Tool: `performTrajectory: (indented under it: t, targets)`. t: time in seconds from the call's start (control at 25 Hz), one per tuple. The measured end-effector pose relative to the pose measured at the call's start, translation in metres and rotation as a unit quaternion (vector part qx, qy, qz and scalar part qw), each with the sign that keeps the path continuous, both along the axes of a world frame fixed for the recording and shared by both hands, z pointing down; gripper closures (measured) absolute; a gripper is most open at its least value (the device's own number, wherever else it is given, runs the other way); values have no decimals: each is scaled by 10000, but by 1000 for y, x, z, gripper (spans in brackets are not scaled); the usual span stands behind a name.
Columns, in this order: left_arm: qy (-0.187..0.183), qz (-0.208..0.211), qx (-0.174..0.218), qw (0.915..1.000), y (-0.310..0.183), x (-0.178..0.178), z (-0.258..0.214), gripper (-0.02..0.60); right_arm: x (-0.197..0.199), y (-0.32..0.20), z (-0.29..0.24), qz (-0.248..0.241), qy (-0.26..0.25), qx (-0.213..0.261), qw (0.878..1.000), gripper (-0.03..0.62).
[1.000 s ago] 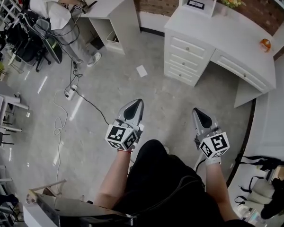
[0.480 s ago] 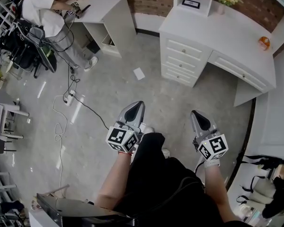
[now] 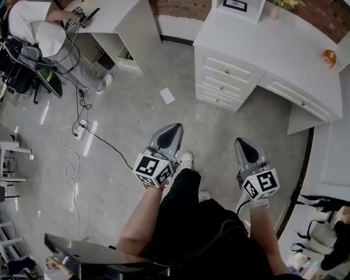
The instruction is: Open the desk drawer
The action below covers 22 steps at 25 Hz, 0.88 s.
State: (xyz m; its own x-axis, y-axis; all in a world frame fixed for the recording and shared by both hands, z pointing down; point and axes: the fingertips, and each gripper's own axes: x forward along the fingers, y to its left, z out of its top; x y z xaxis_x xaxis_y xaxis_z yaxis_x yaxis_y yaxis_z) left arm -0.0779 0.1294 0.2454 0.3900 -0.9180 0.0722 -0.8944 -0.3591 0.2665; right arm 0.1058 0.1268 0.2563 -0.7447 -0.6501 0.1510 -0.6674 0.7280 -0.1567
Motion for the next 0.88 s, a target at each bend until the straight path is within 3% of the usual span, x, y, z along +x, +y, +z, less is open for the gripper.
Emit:
performTrajectory:
  t: [0.28, 0.52, 0.88]
  targets:
    - [47, 167, -89, 9998, -67, -30, 11, 578, -29, -64, 11, 264, 11, -95, 9996, 591]
    - [39, 550, -204, 9983, -121, -44, 16, 578, -43, -107, 18, 616, 19, -237, 9978, 591]
    - [55, 1202, -262, 9924, -183, -37, 29, 578, -48, -151, 25, 1175, 26, -304, 9926, 591]
